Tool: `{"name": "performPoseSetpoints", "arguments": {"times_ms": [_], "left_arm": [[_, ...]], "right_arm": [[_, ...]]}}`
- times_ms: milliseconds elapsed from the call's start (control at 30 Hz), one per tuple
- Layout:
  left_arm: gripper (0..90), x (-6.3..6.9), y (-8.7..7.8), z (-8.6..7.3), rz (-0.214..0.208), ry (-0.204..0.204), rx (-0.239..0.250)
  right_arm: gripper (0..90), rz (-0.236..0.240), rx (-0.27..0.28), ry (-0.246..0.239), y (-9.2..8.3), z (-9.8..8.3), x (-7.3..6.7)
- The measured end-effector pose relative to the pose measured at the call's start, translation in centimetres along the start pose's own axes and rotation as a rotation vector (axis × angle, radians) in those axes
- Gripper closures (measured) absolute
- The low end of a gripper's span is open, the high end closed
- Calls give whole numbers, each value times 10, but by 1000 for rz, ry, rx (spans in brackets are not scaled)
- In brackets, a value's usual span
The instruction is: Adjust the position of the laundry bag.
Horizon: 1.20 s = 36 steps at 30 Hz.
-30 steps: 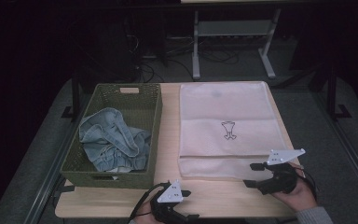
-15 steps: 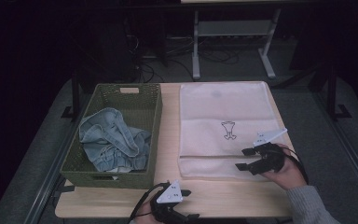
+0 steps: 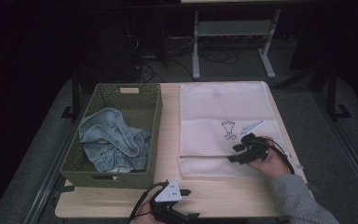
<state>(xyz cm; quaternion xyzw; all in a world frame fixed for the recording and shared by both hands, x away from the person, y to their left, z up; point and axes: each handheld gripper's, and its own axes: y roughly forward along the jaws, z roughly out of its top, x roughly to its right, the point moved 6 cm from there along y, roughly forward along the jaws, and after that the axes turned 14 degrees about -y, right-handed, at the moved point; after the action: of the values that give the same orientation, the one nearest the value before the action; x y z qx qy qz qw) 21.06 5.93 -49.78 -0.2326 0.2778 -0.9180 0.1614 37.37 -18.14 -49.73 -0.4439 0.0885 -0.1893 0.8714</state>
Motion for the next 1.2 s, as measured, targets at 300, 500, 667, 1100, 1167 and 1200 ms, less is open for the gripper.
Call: {"name": "performPoseSetpoints", "arguments": {"times_ms": [300, 500, 667, 1100, 1167, 1200], "left_arm": [[246, 0, -4, 4, 12, -8, 50], [246, -2, -1, 2, 19, -19, 32], [245, -1, -1, 1, 25, -22, 29], [246, 1, 0, 1, 10, -22, 21], [246, 3, -1, 1, 6, -24, 26], [246, 3, -1, 1, 6, -20, 26]], "right_arm": [[535, -69, -47, -39, 9, -5, -2], [619, -73, -63, -68, 9, -3, -3], [767, -62, -87, -93, 10, 0, -5], [839, -40, -34, -24, 0, 3, -2], [839, -42, -27, -29, -3, 4, -4], [839, -44, -28, -26, -4, 4, -6]]}}
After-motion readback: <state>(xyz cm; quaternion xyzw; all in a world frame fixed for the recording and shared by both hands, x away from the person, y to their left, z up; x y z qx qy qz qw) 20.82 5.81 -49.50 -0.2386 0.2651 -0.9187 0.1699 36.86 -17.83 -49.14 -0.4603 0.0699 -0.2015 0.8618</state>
